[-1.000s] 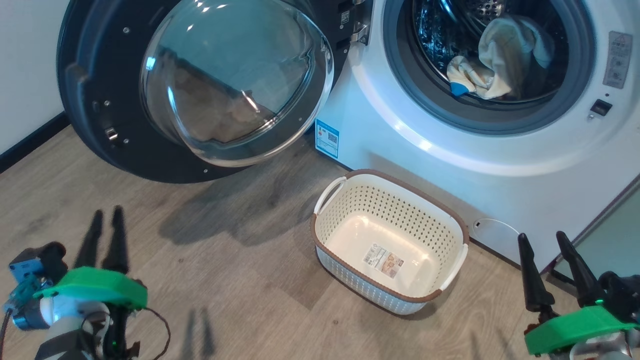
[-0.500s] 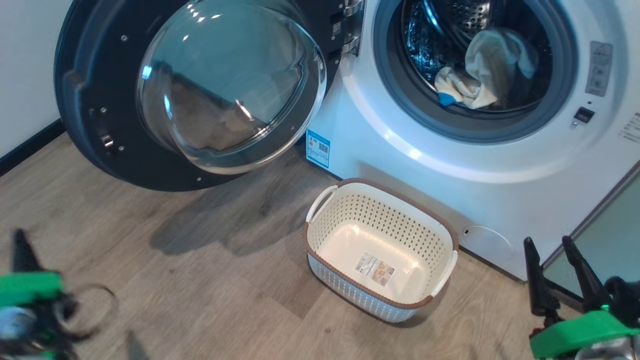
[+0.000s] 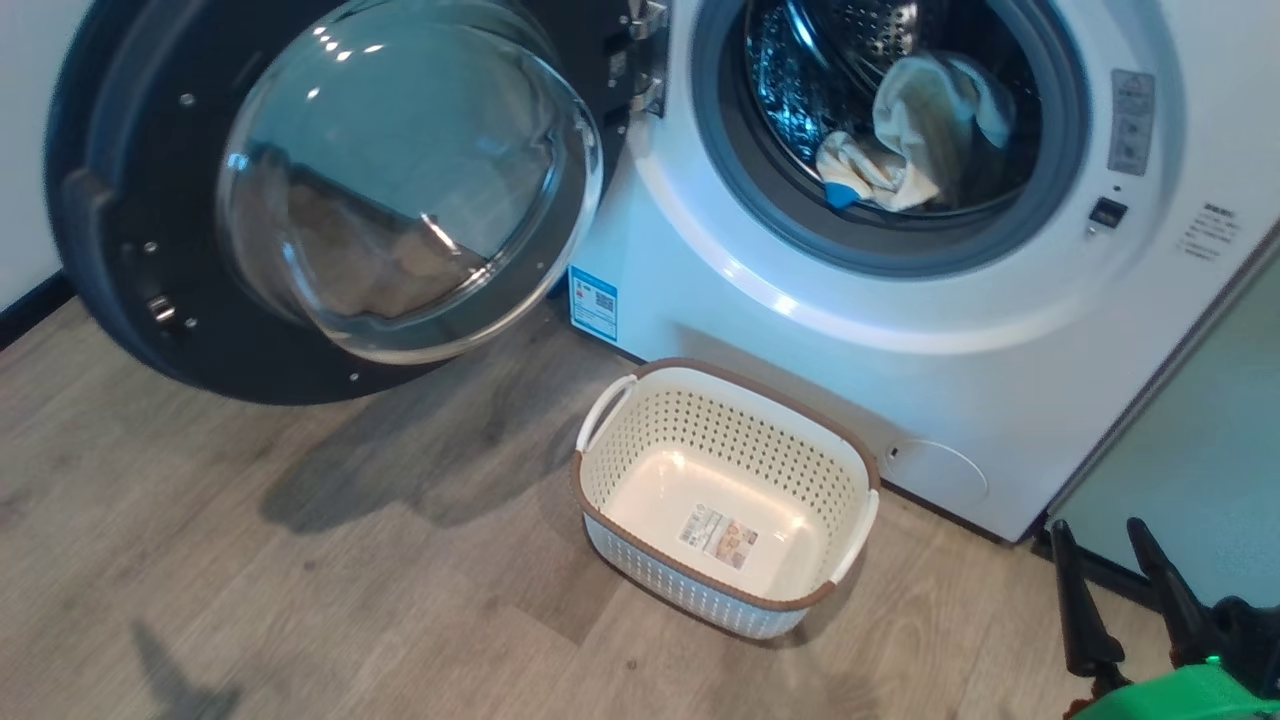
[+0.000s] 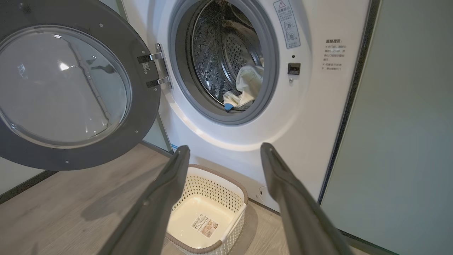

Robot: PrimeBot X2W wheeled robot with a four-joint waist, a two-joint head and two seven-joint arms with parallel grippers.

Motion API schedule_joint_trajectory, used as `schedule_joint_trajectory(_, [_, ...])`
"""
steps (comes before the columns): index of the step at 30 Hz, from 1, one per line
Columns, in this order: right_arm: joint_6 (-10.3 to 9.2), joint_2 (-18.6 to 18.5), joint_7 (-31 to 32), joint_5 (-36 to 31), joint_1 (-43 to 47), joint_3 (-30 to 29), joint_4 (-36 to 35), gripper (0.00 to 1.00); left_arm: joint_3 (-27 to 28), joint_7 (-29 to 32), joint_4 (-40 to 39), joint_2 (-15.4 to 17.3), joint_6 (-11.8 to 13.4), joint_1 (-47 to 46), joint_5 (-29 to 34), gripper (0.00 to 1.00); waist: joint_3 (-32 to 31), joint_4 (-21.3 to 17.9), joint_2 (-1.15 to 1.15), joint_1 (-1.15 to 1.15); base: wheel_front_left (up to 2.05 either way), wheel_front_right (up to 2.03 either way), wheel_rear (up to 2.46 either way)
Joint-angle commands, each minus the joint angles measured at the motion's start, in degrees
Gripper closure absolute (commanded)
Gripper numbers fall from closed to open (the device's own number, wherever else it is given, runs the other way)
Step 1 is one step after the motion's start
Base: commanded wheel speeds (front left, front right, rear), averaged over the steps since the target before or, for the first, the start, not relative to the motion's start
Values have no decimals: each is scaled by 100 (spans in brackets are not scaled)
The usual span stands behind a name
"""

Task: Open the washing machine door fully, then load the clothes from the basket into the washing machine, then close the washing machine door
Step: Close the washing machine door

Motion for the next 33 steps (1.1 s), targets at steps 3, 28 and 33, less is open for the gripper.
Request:
schedule_joint_trajectory(3, [10,-179,-38,-41,-213,131,-192,0,-21,183,162,549,32,-685,-7,100,106,-143,0,0,0,0,0])
schedule_joint_trajectory(28, [10,-779,-38,-70,-740,277,-335,0,-688,1520,1243,1570,76,-2336,218,100,1325,-737,0,0,0,0,0])
schedule_joint_trajectory(33, [10,-822,-38,-58,-796,271,-339,0,-849,1529,1333,1657,73,-2451,369,100,1429,-784,0,0,0,0,0])
